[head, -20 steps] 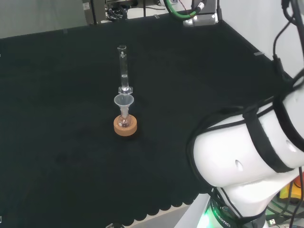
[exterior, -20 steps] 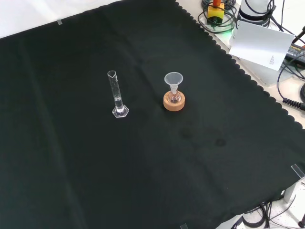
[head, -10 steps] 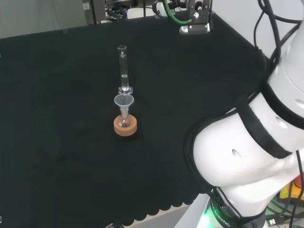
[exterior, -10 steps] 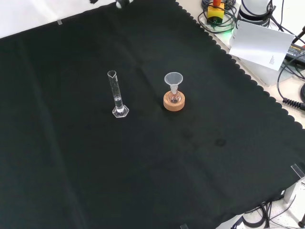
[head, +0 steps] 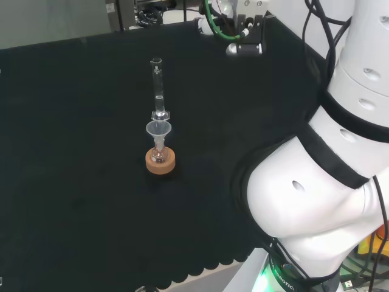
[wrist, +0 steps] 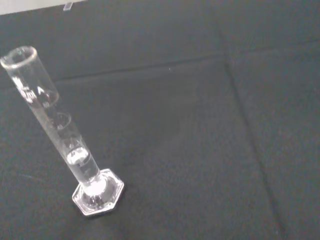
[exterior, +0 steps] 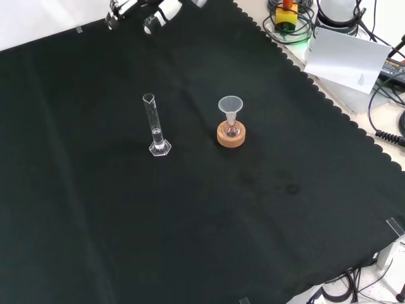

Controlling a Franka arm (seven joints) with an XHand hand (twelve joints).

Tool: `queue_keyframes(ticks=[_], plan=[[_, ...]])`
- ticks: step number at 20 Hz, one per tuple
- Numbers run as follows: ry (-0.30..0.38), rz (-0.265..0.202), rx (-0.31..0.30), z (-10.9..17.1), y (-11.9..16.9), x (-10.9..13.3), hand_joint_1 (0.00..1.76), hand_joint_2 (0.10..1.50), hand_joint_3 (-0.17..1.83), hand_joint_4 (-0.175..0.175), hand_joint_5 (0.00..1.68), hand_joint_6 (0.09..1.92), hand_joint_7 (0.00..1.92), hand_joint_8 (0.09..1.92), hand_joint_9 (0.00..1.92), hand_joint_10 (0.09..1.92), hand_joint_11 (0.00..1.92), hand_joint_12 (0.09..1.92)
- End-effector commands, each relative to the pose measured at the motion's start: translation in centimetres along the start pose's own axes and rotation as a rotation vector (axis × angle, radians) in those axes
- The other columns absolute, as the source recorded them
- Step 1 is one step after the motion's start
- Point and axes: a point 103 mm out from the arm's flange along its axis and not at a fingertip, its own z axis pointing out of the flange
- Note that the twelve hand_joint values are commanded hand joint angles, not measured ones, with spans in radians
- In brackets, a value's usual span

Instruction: Pick up the graduated cylinder.

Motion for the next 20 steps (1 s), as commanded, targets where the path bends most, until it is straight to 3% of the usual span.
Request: queue_keyframes(ticks=[1, 13, 15, 20], plan=[[0.074, -0.057, -0.001, 3.1, 2.8, 0.6, 0.26, 1.35, -0.03, -0.043, 0.35, 0.09, 0.14, 0.59, 0.35, 0.62, 0.19, 1.35], [0.206, -0.134, 0.009, 8.9, 2.6, 1.4, 0.42, 1.25, -0.09, -0.051, 0.4, 0.09, 0.21, 0.65, 0.41, 0.65, 0.22, 1.36], [0.262, -0.162, -0.003, 9.5, 2.5, 1.6, 0.49, 1.21, -0.11, -0.052, 0.42, 0.09, 0.22, 0.65, 0.42, 0.66, 0.22, 1.36], [0.297, -0.217, 0.007, 11.4, 2.5, 2.2, 0.69, 1.11, -0.17, -0.05, 0.42, 0.09, 0.23, 0.66, 0.45, 0.65, 0.24, 1.35]])
